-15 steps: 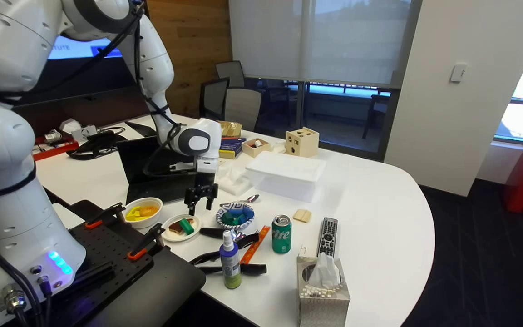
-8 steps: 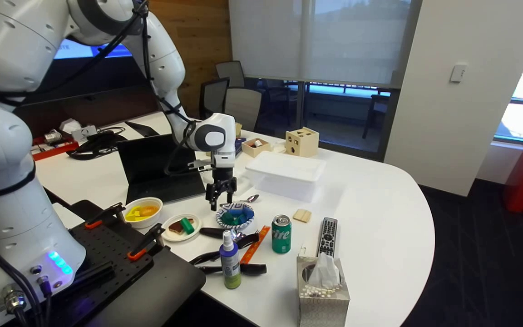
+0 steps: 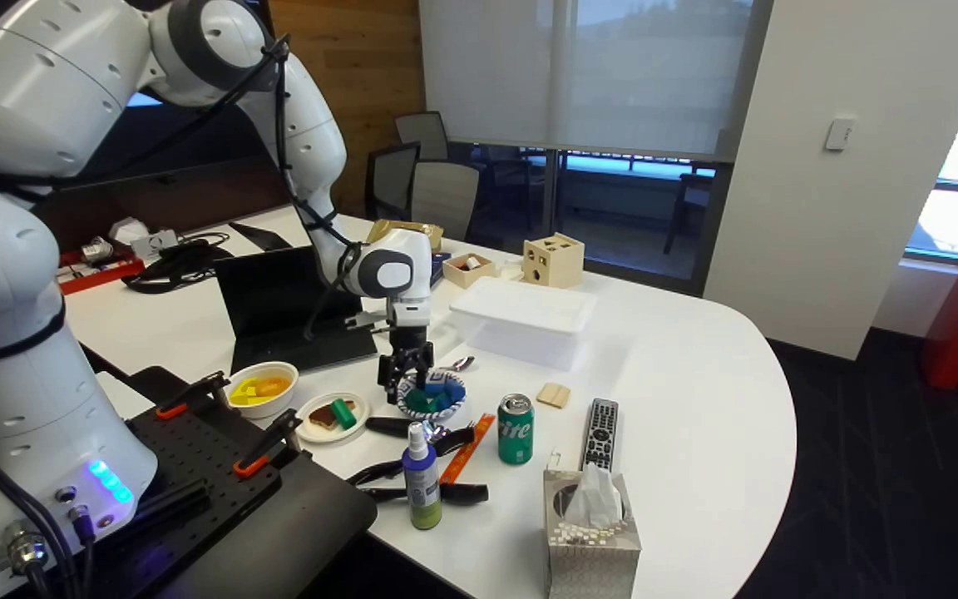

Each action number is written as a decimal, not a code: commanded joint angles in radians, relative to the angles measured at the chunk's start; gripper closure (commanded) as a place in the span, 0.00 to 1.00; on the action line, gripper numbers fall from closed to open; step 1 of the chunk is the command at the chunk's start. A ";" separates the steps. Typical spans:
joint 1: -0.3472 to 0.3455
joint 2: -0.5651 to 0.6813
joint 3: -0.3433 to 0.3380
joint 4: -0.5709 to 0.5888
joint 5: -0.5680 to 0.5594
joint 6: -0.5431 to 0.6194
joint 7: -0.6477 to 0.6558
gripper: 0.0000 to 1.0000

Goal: Use the spoon to stir in the bowl, then remove two green blocks from the white bowl

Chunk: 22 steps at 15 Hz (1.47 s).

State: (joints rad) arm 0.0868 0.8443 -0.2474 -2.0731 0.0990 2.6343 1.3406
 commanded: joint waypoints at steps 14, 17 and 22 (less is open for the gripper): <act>-0.003 0.045 -0.005 0.093 0.001 -0.017 -0.010 0.90; -0.010 0.039 0.000 0.103 0.002 -0.022 -0.015 1.00; -0.008 0.036 -0.003 0.091 0.001 -0.014 -0.015 0.61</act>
State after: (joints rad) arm 0.0868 0.8638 -0.2527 -1.9866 0.0979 2.6157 1.3403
